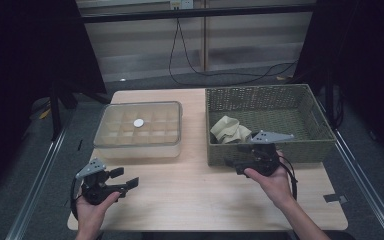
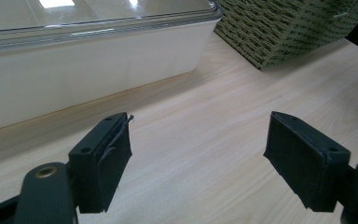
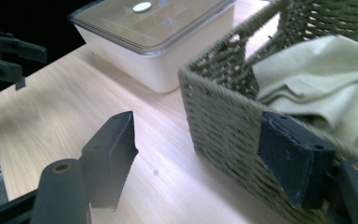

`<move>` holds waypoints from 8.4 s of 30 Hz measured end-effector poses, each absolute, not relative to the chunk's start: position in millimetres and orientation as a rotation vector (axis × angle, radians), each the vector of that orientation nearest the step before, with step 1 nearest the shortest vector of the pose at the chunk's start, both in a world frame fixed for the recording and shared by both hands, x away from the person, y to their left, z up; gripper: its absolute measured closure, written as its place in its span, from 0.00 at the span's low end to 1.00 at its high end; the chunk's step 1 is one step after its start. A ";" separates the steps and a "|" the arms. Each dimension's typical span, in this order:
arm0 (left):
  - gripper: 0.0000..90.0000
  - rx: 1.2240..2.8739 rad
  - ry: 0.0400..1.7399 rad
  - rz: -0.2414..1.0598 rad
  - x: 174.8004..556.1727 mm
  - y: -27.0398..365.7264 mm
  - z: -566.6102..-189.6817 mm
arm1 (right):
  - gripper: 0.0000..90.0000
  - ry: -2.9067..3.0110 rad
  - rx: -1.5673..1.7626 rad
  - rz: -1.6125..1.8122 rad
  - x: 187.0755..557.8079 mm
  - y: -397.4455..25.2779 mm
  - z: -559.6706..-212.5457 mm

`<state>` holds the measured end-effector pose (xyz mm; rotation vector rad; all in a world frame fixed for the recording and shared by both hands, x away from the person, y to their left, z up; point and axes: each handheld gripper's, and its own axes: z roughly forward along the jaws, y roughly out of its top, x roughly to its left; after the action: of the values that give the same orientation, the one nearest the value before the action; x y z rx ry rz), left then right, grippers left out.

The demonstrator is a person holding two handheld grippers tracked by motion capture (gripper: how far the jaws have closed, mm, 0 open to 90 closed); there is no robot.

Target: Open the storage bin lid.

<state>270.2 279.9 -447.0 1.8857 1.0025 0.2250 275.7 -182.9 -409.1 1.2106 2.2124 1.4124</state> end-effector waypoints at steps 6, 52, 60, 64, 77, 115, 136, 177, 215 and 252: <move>0.23 1.891 0.998 0.221 273.3 284.4 -442.7 | 0.29 2.243 1.200 1.410 287.5 -168.7 -404.1; 0.23 1.908 1.042 0.284 312.2 315.4 -417.7 | 0.33 2.382 1.098 1.413 361.9 -93.6 -379.5; 0.23 1.911 1.073 0.298 321.3 324.2 -411.1 | 0.32 2.423 1.089 1.389 374.9 -76.6 -375.4; 0.22 1.912 1.084 0.311 324.9 329.9 -409.4 | 0.32 2.431 1.099 1.375 381.5 -71.2 -374.9; 0.22 1.895 1.129 0.324 344.3 344.9 -406.8 | 0.33 2.463 1.121 1.324 407.6 -54.1 -379.5; 0.24 1.916 1.292 0.216 428.7 378.5 -413.1 | 0.32 2.520 1.341 1.063 495.9 -29.9 -393.1; 0.21 1.880 1.376 0.195 453.3 384.9 -424.8 | 0.24 2.536 1.490 0.902 522.0 -12.6 -418.0; 0.32 1.962 1.384 0.088 484.4 367.6 -434.8 | 0.24 2.412 1.631 0.962 525.9 -5.7 -431.5; 0.59 1.832 1.359 0.145 475.7 384.3 -423.4 | 0.67 2.268 1.820 1.213 525.2 -37.1 -408.2; 0.79 1.791 1.243 0.229 445.6 402.3 -387.0 | 0.83 2.226 1.696 1.483 498.2 -52.2 -359.7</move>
<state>445.6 402.3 -387.0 1.7914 1.2434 0.2292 498.2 -52.2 -359.7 1.6961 2.2259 1.4825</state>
